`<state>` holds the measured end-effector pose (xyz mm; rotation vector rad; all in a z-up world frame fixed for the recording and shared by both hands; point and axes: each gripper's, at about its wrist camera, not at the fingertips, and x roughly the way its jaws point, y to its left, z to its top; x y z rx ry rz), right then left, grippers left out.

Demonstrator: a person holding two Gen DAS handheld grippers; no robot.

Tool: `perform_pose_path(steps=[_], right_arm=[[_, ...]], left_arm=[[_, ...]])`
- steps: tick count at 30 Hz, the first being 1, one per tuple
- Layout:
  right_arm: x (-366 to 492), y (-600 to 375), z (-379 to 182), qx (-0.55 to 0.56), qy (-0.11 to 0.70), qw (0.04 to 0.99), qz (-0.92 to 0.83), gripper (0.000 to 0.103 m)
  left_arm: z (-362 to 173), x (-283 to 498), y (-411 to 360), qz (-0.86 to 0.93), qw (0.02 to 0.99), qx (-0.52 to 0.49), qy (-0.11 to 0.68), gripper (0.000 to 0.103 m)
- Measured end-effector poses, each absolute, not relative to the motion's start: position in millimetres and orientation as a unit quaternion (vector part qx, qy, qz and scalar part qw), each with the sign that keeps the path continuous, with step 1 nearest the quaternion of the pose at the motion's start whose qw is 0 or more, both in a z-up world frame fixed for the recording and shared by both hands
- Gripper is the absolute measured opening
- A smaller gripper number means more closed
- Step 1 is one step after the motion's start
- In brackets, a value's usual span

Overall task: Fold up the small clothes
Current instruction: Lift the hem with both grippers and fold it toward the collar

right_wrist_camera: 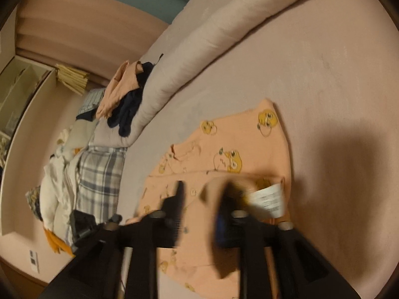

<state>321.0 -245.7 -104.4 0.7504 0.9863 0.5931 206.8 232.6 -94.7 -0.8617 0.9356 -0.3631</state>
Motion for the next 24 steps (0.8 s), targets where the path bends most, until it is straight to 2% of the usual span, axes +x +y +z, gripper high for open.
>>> perform_pose_path(steps=[4, 12, 16, 21, 22, 23, 24], right_arm=[[312, -250, -103, 0.361, 0.45, 0.767, 0.282, 0.037], [306, -242, -102, 0.341, 0.464, 0.765, 0.288, 0.037], [307, -240, -103, 0.338, 0.467, 0.765, 0.289, 0.037], [307, -238, -104, 0.33, 0.471, 0.765, 0.291, 0.037], [307, -237, -105, 0.328, 0.472, 0.764, 0.291, 0.037], [307, -235, -105, 0.326, 0.473, 0.764, 0.292, 0.037], [306, -235, -106, 0.323, 0.476, 0.764, 0.293, 0.037]], left_arm=[[-101, 189, 233, -0.175, 0.789, -0.384, 0.446, 0.003], [-117, 203, 221, -0.191, 0.775, -0.392, 0.458, 0.008], [-124, 207, 217, -0.194, 0.768, -0.394, 0.467, 0.026], [-125, 212, 211, -0.2, 0.766, -0.383, 0.476, 0.023], [-125, 213, 208, -0.202, 0.767, -0.375, 0.48, 0.021], [-125, 213, 201, -0.206, 0.768, -0.36, 0.488, 0.014], [-125, 215, 196, -0.208, 0.767, -0.353, 0.494, 0.011]])
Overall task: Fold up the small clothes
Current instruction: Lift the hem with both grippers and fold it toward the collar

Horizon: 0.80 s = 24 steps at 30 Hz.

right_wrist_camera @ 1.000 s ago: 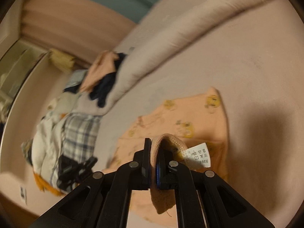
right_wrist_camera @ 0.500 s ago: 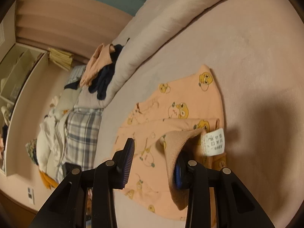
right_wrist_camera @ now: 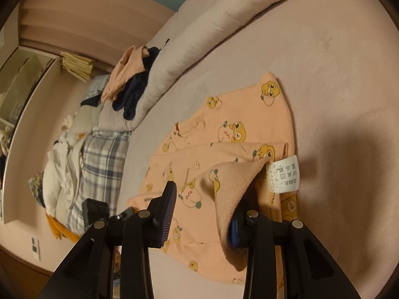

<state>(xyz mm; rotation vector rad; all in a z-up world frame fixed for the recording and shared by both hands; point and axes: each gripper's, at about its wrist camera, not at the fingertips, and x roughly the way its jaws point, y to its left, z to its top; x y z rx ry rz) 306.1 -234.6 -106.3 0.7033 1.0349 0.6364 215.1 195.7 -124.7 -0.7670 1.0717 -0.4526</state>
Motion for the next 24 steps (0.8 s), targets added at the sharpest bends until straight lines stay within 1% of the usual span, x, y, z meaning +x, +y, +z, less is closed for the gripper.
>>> perform_pose_path(steps=[3, 4, 5, 7, 9, 10, 13, 17, 21, 24], right_arm=[[303, -233, -107, 0.314, 0.483, 0.762, 0.297, 0.037], [302, -234, -107, 0.309, 0.485, 0.761, 0.3, 0.037], [300, -235, -107, 0.304, 0.486, 0.762, 0.302, 0.037], [296, -233, -104, 0.279, 0.491, 0.766, 0.308, 0.037], [293, -230, -100, 0.244, 0.49, 0.78, 0.303, 0.019], [293, -228, -98, 0.236, 0.488, 0.782, 0.306, 0.006], [298, -232, -94, 0.256, 0.474, 0.784, 0.308, 0.005], [314, -236, -85, 0.308, 0.444, 0.78, 0.315, 0.005], [342, -242, -89, 0.382, 0.44, 0.753, 0.306, 0.005], [365, -246, -99, 0.414, 0.448, 0.746, 0.265, 0.005]], left_arm=[[-126, 214, 184, -0.22, 0.764, -0.34, 0.503, 0.009], [-125, 213, 183, -0.223, 0.764, -0.338, 0.502, 0.008], [-125, 212, 183, -0.223, 0.766, -0.338, 0.5, 0.003], [-124, 212, 184, -0.214, 0.769, -0.343, 0.495, 0.0], [-120, 214, 188, -0.204, 0.774, -0.362, 0.479, 0.0], [-116, 216, 193, -0.201, 0.773, -0.388, 0.46, 0.0], [-103, 226, 204, -0.195, 0.775, -0.438, 0.411, 0.0], [-92, 257, 210, -0.181, 0.766, -0.487, 0.378, 0.0], [-90, 299, 209, -0.155, 0.762, -0.505, 0.374, 0.0], [-99, 330, 211, -0.119, 0.758, -0.506, 0.394, 0.0]])
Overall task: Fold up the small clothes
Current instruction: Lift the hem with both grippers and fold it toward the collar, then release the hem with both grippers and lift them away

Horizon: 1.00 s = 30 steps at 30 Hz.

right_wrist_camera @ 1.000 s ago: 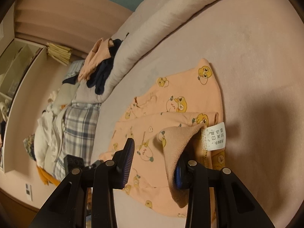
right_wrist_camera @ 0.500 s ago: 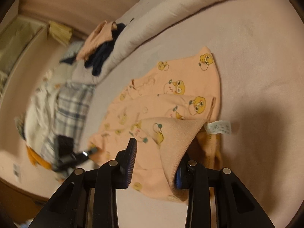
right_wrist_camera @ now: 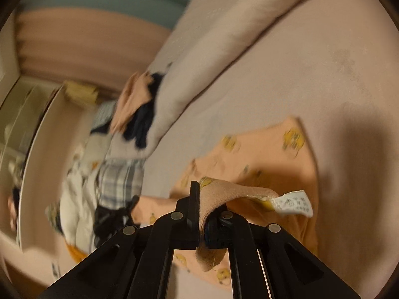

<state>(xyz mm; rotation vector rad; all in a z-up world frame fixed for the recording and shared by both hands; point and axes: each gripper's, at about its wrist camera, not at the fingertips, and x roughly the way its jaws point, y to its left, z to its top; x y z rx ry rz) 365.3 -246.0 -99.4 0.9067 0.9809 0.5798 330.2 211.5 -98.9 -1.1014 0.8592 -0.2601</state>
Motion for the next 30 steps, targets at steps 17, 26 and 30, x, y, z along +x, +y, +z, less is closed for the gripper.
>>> perform_pose_path(steps=[17, 26, 30], right_arm=[[362, -279, -101, 0.382, 0.447, 0.788, 0.182, 0.053], [324, -177, -108, 0.149, 0.493, 0.806, 0.292, 0.026], [337, -142, -117, 0.081, 0.508, 0.807, 0.291, 0.023]], left_arm=[[-93, 296, 254, -0.05, 0.801, -0.397, 0.445, 0.029], [-122, 292, 142, -0.187, 0.775, -0.269, 0.54, 0.029], [-138, 317, 115, -0.17, 0.782, -0.225, 0.556, 0.029]])
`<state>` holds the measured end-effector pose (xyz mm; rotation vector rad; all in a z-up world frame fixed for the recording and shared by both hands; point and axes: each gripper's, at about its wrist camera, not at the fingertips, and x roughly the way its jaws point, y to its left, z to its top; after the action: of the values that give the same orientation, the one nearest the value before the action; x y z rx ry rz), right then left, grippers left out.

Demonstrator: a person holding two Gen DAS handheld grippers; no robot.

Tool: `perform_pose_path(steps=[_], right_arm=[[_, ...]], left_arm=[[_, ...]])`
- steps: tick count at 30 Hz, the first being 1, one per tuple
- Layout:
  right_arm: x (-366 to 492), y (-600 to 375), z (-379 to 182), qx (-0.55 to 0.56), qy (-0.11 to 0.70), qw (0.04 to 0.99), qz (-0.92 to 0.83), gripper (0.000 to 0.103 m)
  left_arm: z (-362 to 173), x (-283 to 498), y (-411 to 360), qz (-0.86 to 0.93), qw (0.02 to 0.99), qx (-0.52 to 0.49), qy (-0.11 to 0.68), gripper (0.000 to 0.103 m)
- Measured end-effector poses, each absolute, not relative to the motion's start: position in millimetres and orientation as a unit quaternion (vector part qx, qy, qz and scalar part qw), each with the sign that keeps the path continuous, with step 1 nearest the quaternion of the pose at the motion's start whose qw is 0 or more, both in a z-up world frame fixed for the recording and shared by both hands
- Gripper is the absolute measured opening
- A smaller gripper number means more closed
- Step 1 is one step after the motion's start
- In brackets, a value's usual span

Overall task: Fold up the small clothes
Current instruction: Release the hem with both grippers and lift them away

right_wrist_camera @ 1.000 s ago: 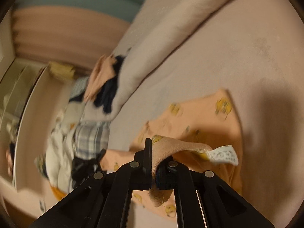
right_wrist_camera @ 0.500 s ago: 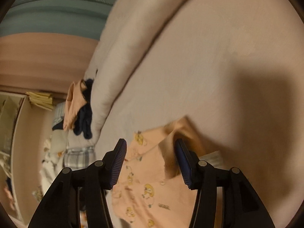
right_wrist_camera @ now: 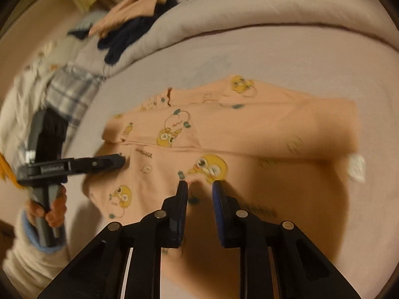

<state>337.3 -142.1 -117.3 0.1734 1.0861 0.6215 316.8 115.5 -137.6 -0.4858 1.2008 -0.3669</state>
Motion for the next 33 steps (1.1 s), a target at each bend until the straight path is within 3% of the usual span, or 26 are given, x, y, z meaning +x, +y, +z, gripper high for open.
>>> perform_pose_path(steps=[6, 10, 15, 21, 26, 29, 31, 33], right_arm=[[386, -124, -103, 0.061, 0.467, 0.85, 0.236, 0.023], [420, -137, -84, 0.126, 0.432, 0.869, 0.205, 0.024], [394, -154, -69, 0.11, 0.412, 0.879, 0.215, 0.024], [345, -186, -104, 0.039, 0.456, 0.871, 0.178, 0.024], [320, -220, -112, 0.081, 0.464, 0.868, 0.157, 0.025], [297, -233, -107, 0.096, 0.455, 0.871, 0.158, 0.038], [286, -239, -104, 0.105, 0.45, 0.872, 0.161, 0.047], [279, -241, -104, 0.118, 0.449, 0.871, 0.162, 0.048]], left_arm=[[-125, 370, 117, -0.129, 0.809, -0.278, 0.502, 0.029], [-120, 386, 138, -0.097, 0.805, -0.341, 0.477, 0.031], [-113, 358, 151, -0.098, 0.819, -0.293, 0.483, 0.031], [-120, 297, 186, -0.097, 0.822, -0.273, 0.491, 0.035], [-114, 256, 206, -0.097, 0.83, -0.281, 0.472, 0.036], [-116, 232, 220, -0.103, 0.829, -0.301, 0.46, 0.049], [-122, 225, 220, -0.106, 0.822, -0.315, 0.462, 0.049], [-126, 221, 221, -0.108, 0.818, -0.319, 0.467, 0.049]])
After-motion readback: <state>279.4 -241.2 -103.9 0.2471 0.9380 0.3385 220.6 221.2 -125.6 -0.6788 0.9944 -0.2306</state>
